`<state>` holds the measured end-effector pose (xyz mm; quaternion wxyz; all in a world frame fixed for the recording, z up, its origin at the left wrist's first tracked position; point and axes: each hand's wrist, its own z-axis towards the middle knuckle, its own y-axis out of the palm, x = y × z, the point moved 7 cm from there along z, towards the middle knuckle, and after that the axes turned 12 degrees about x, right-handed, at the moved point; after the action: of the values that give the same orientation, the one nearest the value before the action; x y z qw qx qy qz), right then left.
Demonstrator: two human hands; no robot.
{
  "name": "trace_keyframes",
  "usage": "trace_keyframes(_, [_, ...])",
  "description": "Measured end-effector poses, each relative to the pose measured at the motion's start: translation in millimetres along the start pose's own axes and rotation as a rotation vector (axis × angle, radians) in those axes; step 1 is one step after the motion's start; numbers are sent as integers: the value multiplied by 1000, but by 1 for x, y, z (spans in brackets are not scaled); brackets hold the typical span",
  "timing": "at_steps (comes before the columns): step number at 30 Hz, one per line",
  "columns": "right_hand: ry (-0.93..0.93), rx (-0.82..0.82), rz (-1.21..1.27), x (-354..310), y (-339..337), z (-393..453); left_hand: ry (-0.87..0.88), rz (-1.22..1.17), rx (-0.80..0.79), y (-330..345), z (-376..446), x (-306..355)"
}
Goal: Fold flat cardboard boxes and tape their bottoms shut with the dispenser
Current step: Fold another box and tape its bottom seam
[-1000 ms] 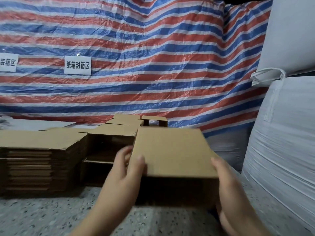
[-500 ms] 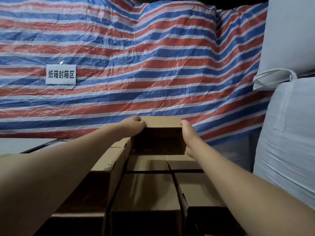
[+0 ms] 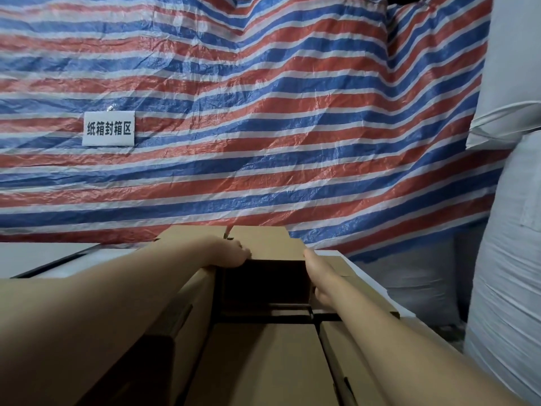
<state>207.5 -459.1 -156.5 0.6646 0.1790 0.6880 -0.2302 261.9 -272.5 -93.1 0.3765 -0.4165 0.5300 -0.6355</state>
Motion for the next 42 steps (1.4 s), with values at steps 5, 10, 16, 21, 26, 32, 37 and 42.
trace_keyframes(5, [-22, 60, -115, -16, -12, -15, 19, 34, 12, -14, -12, 4])
trace_keyframes(10, [-131, 250, -301, -57, -44, -51, 66, -87, 267, -63, -48, -2])
trace_keyframes(16, [-281, 269, -402, -90, -58, -118, 66, -125, 610, -126, -141, -56])
trace_keyframes(21, [-389, 311, -364, -106, -63, -179, 57, -71, 719, -139, -233, -121])
trace_keyframes(26, [-447, 312, -361, -117, -57, -231, -11, -54, 682, -107, -291, -189])
trace_keyframes(32, [-495, 230, -403, -127, -38, -265, -94, 54, 375, -31, -299, -242])
trace_keyframes(37, [-513, 161, -446, -118, -30, -279, -89, 259, 352, 5, -296, -258])
trace_keyframes(42, [-482, 126, -429, -110, -29, -279, -28, 281, 417, -1, -305, -250])
